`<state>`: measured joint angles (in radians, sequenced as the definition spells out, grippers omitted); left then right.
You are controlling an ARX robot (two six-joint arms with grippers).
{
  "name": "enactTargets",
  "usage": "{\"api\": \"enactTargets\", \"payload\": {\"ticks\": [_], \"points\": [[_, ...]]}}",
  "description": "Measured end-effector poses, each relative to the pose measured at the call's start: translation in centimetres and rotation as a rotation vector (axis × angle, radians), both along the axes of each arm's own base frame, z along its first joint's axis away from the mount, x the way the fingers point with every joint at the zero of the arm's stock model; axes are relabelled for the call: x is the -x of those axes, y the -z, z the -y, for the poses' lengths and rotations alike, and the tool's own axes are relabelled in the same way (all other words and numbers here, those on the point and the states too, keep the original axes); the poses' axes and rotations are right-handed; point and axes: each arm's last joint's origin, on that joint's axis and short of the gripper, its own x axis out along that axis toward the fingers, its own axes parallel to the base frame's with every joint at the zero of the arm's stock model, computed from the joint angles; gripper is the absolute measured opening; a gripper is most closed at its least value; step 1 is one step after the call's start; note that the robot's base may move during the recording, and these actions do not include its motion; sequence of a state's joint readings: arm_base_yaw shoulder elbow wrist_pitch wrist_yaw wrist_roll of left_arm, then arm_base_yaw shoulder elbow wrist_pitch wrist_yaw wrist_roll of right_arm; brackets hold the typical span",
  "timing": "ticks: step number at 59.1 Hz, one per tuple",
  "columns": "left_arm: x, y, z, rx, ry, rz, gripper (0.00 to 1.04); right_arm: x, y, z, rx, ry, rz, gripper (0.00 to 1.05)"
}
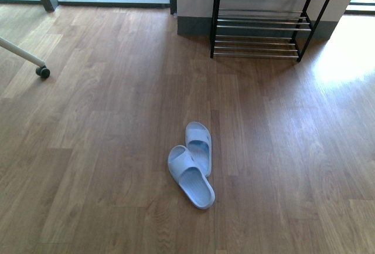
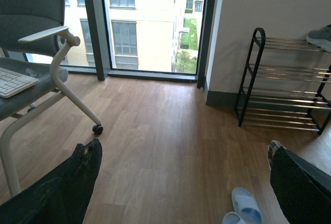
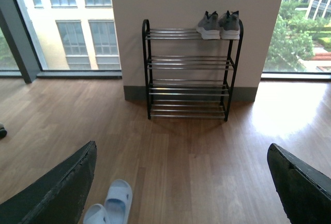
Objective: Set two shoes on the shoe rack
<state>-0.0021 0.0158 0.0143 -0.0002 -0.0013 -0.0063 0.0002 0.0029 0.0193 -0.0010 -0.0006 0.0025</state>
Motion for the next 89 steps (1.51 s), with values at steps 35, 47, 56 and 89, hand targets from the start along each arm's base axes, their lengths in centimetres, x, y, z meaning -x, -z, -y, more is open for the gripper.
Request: {"api": "enactTargets", "payload": {"ticks": [35,47,56,89], "points": [[0.00,0.00,0.00,0.000,0.001,0.000,0.95,0.00,0.00,0.01,0.000,0.003,0.000,0.96],[0.00,0.00,0.00,0.000,0.001,0.000,0.95,0.00,0.00,0.01,0.000,0.003,0.000,0.96],[0.00,0.00,0.00,-0.002,0.001,0.000,0.95,0.00,0.01,0.01,0.000,0.003,0.000,0.96],[0.00,0.00,0.00,-0.002,0.001,0.000,0.95,0.00,0.01,0.01,0.000,0.003,0.000,0.96]]}}
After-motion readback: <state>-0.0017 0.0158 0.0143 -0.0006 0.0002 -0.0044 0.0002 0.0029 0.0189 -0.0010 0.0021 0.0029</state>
